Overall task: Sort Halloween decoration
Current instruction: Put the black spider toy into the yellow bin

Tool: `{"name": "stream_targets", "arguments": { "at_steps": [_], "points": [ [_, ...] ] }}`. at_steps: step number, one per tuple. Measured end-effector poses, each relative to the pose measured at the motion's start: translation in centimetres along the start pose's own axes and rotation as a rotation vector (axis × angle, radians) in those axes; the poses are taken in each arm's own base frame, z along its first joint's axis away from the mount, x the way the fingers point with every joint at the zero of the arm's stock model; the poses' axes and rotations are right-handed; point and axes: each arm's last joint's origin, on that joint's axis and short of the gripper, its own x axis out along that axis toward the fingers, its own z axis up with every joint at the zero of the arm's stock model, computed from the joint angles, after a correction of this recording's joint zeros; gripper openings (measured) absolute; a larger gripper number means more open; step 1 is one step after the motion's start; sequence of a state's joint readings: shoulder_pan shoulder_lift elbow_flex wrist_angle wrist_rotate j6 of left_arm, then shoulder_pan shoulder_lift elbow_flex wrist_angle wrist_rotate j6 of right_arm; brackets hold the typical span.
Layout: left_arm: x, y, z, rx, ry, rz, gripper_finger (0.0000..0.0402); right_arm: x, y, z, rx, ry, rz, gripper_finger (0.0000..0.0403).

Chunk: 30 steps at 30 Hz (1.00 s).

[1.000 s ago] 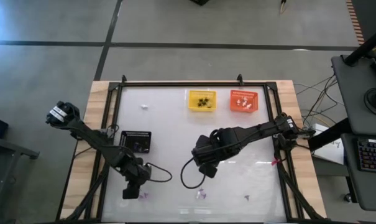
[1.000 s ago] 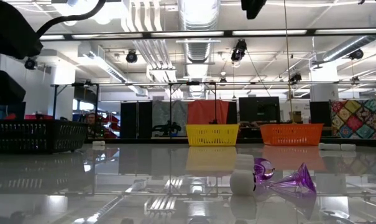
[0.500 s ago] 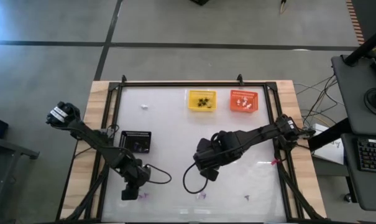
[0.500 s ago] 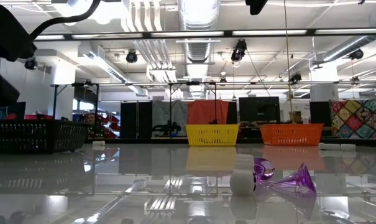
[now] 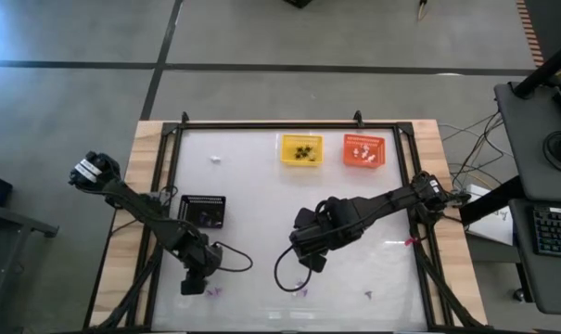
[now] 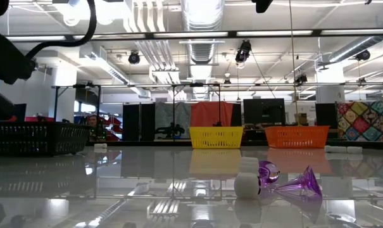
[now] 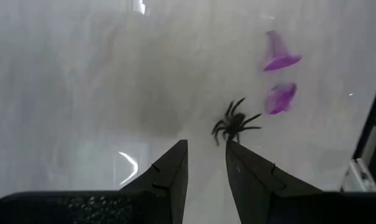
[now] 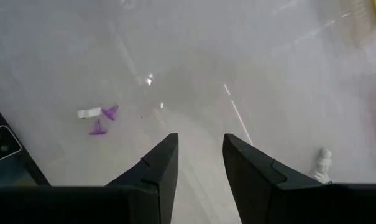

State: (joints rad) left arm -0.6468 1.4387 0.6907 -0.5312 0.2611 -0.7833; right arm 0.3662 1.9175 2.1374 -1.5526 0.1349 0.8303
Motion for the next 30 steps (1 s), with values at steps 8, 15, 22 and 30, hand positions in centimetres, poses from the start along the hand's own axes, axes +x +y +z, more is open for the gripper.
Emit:
{"name": "stream_targets", "arguments": {
  "at_steps": [8,15,22,30],
  "points": [
    [0.1,-0.4,0.4,0.011,-0.032,-0.047,0.0091,0.0,0.1,0.0,0.017,-0.005,0.006,0.0121],
    [1.6,-0.1,0.7,0.004,0.018,-0.021,0.0091,0.0,0.1,0.0,0.025,-0.008,0.009,0.0123],
    [2.6,0.1,0.8,0.01,0.065,-0.004,0.0091,0.0,0.2,0.0,0.026,-0.009,0.011,0.0123],
    [2.9,0.1,0.7,0.013,0.098,-0.028,0.0072,0.0,0.1,0.1,0.026,-0.029,-0.004,0.0123]
  ]
}}
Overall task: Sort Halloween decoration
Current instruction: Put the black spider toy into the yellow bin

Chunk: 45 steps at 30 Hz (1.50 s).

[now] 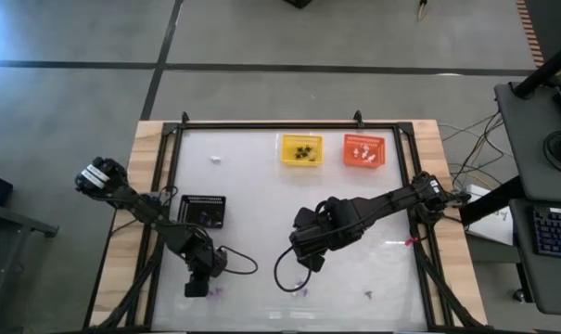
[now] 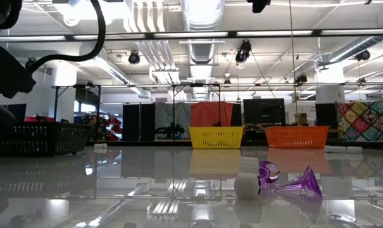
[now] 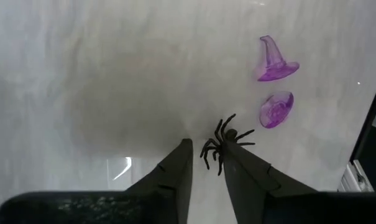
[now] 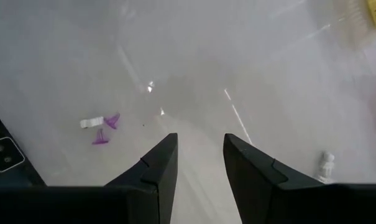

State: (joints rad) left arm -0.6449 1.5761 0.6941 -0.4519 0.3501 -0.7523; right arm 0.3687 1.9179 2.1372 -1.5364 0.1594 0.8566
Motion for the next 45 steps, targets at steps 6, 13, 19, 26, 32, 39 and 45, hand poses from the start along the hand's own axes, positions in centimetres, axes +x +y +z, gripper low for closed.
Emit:
{"name": "stream_targets", "arguments": {
  "at_steps": [6,13,19,26,32,39,45],
  "points": [
    [0.2,-0.1,0.0,0.036,0.016,-0.035,0.0008,0.0,0.0,0.0,0.0,-0.005,-0.004,0.0123],
    [0.1,-0.2,0.0,0.077,0.026,-0.055,0.0001,0.0,0.0,0.0,-0.002,-0.015,-0.013,0.0123],
    [-0.5,-0.4,-0.3,0.096,0.032,-0.086,0.0,0.0,-0.1,0.1,-0.001,-0.019,-0.017,0.0123],
    [-2.4,-0.9,-0.6,0.08,-0.007,-0.16,0.0,0.0,-0.1,0.1,-0.012,-0.019,-0.018,0.0123],
    [-4.3,-1.2,-0.9,0.07,-0.089,-0.195,0.0,0.0,-0.1,0.1,-0.039,-0.031,-0.03,0.0123],
    [-6.8,0.4,0.4,0.025,-0.24,-0.193,0.0,0.0,-0.2,0.1,-0.043,-0.035,-0.042,0.0123],
    [-9.4,3.3,2.0,0.001,-0.402,-0.156,0.0,-0.9,-0.8,0.1,0.017,-0.114,-0.091,0.0123]
  ]
}}
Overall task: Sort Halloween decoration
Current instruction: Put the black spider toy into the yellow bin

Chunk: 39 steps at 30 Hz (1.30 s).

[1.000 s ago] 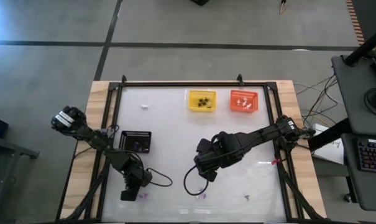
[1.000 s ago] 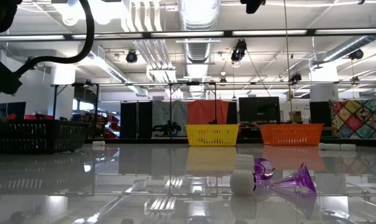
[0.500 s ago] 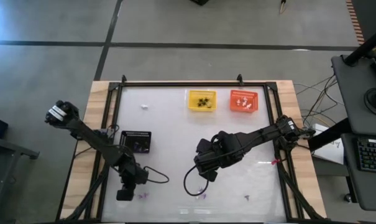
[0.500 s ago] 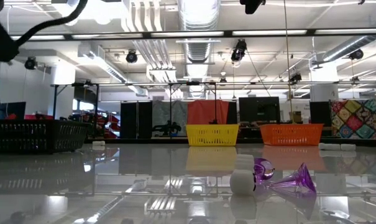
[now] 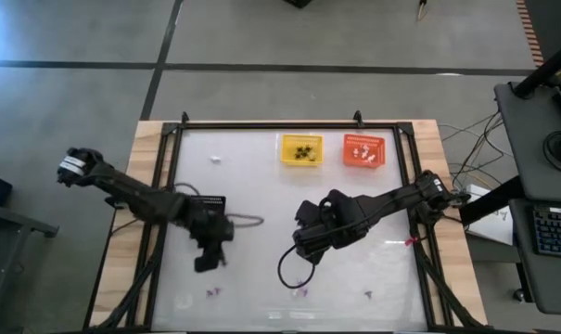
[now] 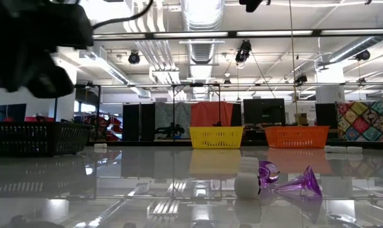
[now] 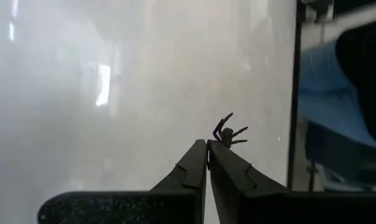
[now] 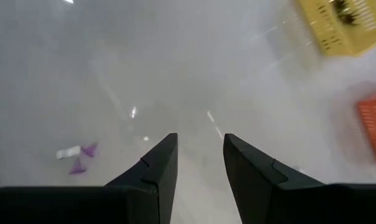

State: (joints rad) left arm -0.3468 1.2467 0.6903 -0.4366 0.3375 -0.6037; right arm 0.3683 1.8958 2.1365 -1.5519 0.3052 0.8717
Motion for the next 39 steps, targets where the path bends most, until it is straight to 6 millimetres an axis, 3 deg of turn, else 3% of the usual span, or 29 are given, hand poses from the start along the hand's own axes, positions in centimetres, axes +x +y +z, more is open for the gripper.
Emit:
{"name": "stream_targets", "arguments": {
  "at_steps": [12,20,27,39],
  "points": [
    [-3.6,6.2,4.5,0.095,-0.298,0.125,0.0,-0.2,-0.6,0.3,0.077,-0.106,-0.096,0.0123],
    [-6.5,11.0,6.9,0.096,-0.505,0.193,0.0,0.4,-2.0,1.8,0.122,-0.139,-0.15,0.0122],
    [-8.3,14.8,8.3,0.075,-0.662,0.214,0.0,1.3,-4.4,3.9,0.118,-0.123,-0.196,0.011],
    [-9.1,21.0,11.1,-0.035,-0.862,0.159,0.0,2.7,-10.5,7.7,0.121,-0.079,-0.277,0.0098]
  ]
}}
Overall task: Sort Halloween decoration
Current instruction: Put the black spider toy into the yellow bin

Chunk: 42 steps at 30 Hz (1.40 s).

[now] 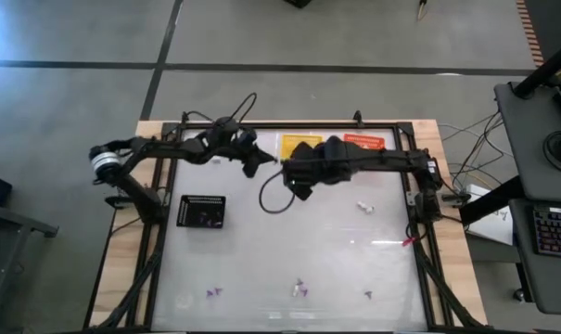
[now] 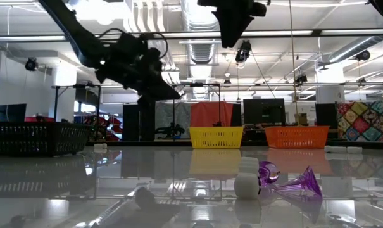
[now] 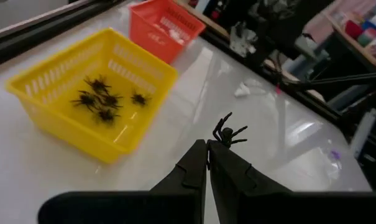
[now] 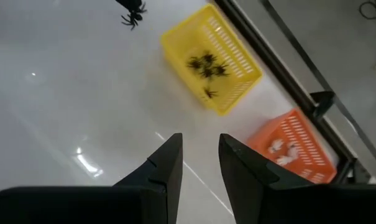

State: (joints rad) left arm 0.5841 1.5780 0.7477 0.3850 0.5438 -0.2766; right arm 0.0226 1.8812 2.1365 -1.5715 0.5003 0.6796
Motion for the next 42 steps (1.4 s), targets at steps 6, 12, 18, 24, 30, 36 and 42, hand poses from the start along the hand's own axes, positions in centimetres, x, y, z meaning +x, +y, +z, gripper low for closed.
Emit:
{"name": "stream_targets", "arguments": {
  "at_steps": [6,12,18,24,30,36,42],
  "points": [
    [2.8,2.5,1.9,-0.01,0.045,-0.008,0.0,1.1,-1.9,1.2,-0.028,0.018,-0.027,0.0095],
    [4.0,4.3,3.5,0.007,0.105,0.032,0.0,1.4,-2.8,1.7,-0.05,0.022,-0.035,0.0094],
    [4.3,5.5,5.1,0.048,0.177,0.066,0.0,1.5,-3.2,1.8,-0.072,0.026,-0.041,0.0093],
    [5.9,6.7,6.5,0.043,0.275,0.075,0.0,1.6,-3.1,1.8,-0.073,0.027,-0.042,0.0088],
    [7.1,7.6,7.7,0.069,0.358,0.069,0.0,1.6,-3.1,1.8,-0.073,0.027,-0.043,0.0091],
    [7.7,8.1,7.6,0.071,0.391,0.042,0.0,1.6,-3.2,1.8,-0.074,0.018,-0.059,0.0087],
    [7.7,8.0,7.5,0.068,0.394,0.003,0.0019,1.6,-3.2,1.8,-0.063,0.016,-0.065,0.0086]
  ]
}}
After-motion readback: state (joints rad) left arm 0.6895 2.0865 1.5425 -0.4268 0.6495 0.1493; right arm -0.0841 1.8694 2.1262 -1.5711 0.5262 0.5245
